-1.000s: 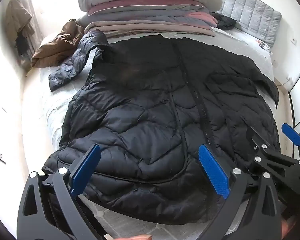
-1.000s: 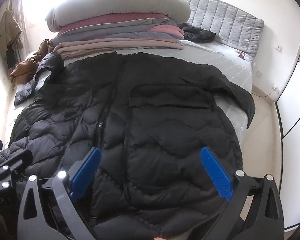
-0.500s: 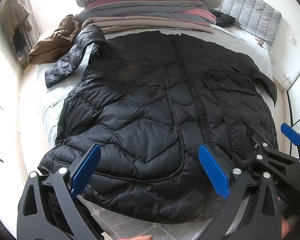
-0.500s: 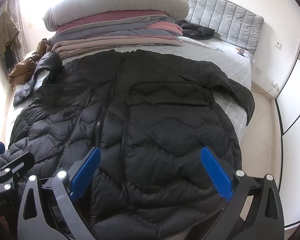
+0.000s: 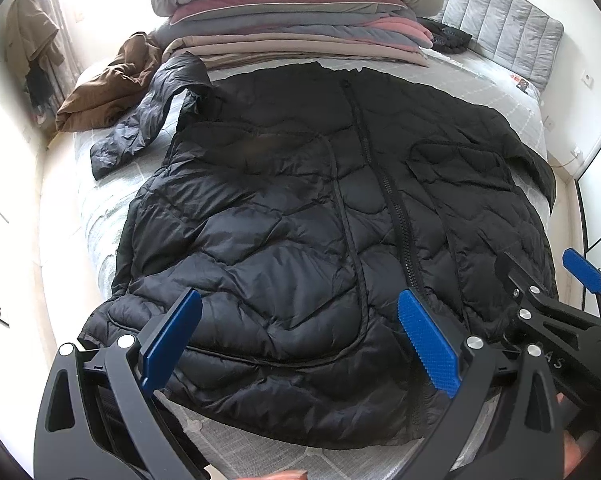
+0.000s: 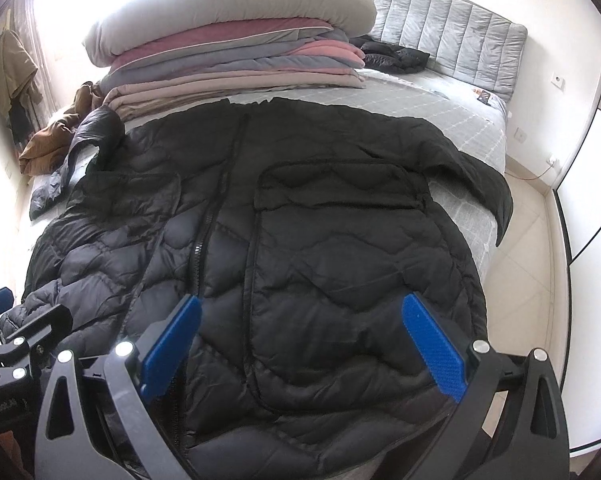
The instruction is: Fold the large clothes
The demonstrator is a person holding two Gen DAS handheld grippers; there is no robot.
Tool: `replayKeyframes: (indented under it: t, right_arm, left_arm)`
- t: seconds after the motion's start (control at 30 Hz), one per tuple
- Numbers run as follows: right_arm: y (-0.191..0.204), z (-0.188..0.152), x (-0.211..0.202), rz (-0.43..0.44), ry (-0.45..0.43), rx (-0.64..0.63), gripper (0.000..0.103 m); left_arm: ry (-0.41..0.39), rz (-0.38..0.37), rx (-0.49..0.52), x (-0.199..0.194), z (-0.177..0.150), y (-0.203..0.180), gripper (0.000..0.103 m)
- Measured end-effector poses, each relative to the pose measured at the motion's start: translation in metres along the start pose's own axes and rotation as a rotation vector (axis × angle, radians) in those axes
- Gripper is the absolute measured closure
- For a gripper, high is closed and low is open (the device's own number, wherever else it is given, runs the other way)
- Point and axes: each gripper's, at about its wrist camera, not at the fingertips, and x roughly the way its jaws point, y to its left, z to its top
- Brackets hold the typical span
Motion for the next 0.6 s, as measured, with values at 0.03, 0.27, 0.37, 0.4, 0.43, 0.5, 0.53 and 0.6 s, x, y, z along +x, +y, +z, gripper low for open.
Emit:
replayKeyframes:
  t: [0.03,0.27,0.37,0.4,0.43,0.5,0.53,0.6]
  right_arm:
    - [-0.0003,0.0000,-0.0002,0.000,-0.001,0.001,0.006]
    - [-0.0003,0.0001,0.0000,0.001,0.000,0.000,0.006]
    - [-0.0007,0.0012,-0.0013,0.002,-0.002,0.000,0.006]
    - [-0.0013,0.0015,-0.0017,0.003,-0.003,0.001,0.006]
    - [-0.0007,0.0022,-0.0023,0.003,-0.002,0.001,0.006]
    - [-0.0011,0.0025,-0.0026,0.004,-0.002,0.003,0.006]
    - [-0.0006,0.0020,-0.0022,0.003,-0.002,0.001,0.006]
    - [-0.0007,0.0015,-0.0019,0.004,-0.002,0.001,0.006]
  left_arm:
    - [0.001,0.002,0.002,-0.0004,0.0003,-0.0011,0.008]
    - [-0.001,0.002,0.007,-0.0015,0.0016,-0.0040,0.008]
    - [-0.002,0.005,0.008,-0.0019,0.0019,-0.0042,0.008]
    - [-0.002,0.005,0.009,-0.0021,0.0021,-0.0043,0.008]
    - [-0.002,0.006,0.009,-0.0021,0.0022,-0.0044,0.008]
    - [-0.002,0.007,0.011,-0.0023,0.0023,-0.0047,0.008]
    - [-0.002,0.007,0.010,-0.0022,0.0023,-0.0043,0.008]
    - [-0.001,0.006,0.010,-0.0022,0.0027,-0.0042,0.008]
